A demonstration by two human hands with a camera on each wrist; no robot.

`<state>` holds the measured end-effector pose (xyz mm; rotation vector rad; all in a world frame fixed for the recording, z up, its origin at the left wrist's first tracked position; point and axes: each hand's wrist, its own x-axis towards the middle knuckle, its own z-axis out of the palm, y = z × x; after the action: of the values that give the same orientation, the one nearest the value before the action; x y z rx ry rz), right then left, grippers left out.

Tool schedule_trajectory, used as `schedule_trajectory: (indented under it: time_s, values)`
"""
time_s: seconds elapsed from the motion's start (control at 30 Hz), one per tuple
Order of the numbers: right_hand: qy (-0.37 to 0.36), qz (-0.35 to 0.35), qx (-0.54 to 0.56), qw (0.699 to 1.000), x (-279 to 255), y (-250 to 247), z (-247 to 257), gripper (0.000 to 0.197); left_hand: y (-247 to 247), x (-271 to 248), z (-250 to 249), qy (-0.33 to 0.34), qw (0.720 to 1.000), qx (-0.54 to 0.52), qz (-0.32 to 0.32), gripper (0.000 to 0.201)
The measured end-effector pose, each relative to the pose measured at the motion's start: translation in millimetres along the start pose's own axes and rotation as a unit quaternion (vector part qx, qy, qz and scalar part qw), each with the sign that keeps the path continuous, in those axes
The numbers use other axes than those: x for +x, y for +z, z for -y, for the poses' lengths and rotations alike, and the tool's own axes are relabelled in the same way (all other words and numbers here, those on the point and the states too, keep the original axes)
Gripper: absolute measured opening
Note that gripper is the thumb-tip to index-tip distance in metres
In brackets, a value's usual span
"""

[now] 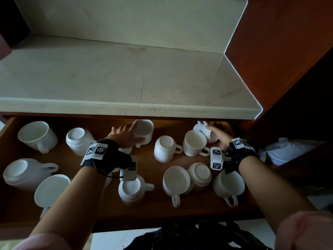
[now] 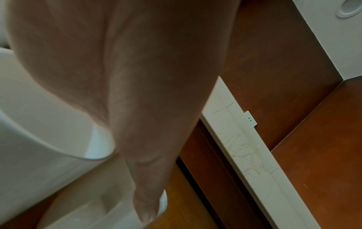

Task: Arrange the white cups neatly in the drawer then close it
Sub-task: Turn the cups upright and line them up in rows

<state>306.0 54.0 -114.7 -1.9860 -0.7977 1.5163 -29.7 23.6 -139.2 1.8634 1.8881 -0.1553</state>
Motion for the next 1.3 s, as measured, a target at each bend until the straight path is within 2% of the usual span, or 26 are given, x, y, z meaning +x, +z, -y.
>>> schedule_trajectory:
  time_s: [0.1, 0.2, 0.37, 0.5, 0.6, 0.7, 0.8, 0.9, 0.93, 1.07, 1.1, 1.2, 1.27, 1.3]
  values:
    - [0.008, -0.028, 0.001, 1.000, 8.4, -5.2, -6.0, 0.063, 0.8, 1.7, -0.3, -0.004, 1.000, -0.005, 0.000, 0.087]
    - [0.018, -0.047, -0.023, 0.998, 23.8, -14.5, -13.8, 0.075, 0.6, 1.8, -1.7, -0.011, 1.000, -0.006, -0.002, 0.085]
    - [0.057, -0.037, -0.109, 0.992, 43.1, -23.6, -25.0, 0.107, -0.4, -1.2, -3.4, -0.017, 1.000, -0.004, -0.006, 0.081]
    - [0.049, -0.022, -0.136, 0.989, 4.3, -16.9, -15.2, 0.076, -0.3, -2.1, -3.3, -0.020, 1.000, 0.001, -0.007, 0.078]
    - [0.059, -0.013, -0.112, 0.992, 5.9, -21.7, -19.5, 0.059, -1.0, -1.5, -4.1, -0.023, 1.000, 0.010, -0.006, 0.076]
    - [0.057, -0.001, -0.080, 0.995, 12.3, -24.0, -23.4, 0.064, -0.2, 0.1, -3.5, -0.031, 0.999, 0.016, -0.001, 0.074]
    - [0.049, 0.008, -0.067, 0.997, 9.0, -22.1, -23.3, 0.060, 0.6, 1.8, -3.3, -0.035, 0.999, 0.018, 0.003, 0.073]
    - [0.041, 0.013, -0.092, 0.995, 23.8, -29.2, -30.0, 0.088, 0.7, 2.7, -2.8, -0.034, 0.999, 0.022, 0.006, 0.072]
    - [0.035, 0.015, -0.089, 0.995, 29.7, -32.2, -32.1, 0.091, 0.6, 2.6, -2.7, -0.034, 0.999, 0.025, 0.007, 0.071]
    - [0.026, 0.026, -0.095, 0.995, 4.3, -27.8, -27.5, 0.061, 0.7, 3.0, -2.0, -0.036, 0.999, 0.027, 0.009, 0.069]
    - [0.018, 0.025, -0.092, 0.995, 1.6, -26.4, -27.1, 0.059, 0.4, 2.9, -2.1, -0.035, 0.999, 0.025, 0.010, 0.069]
    - [-0.003, -0.001, -0.126, 0.992, 8.3, -23.5, -29.6, 0.086, -0.4, 2.3, -1.8, -0.030, 0.999, 0.016, 0.010, 0.068]
    - [-0.023, -0.012, -0.161, 0.987, 22.1, -23.6, -33.4, 0.089, -0.3, 2.6, -0.7, -0.029, 0.999, 0.010, 0.011, 0.068]
    - [-0.035, -0.016, -0.170, 0.985, 41.4, -27.0, -39.6, 0.097, 0.0, 3.5, 0.0, -0.029, 0.999, 0.012, 0.012, 0.068]
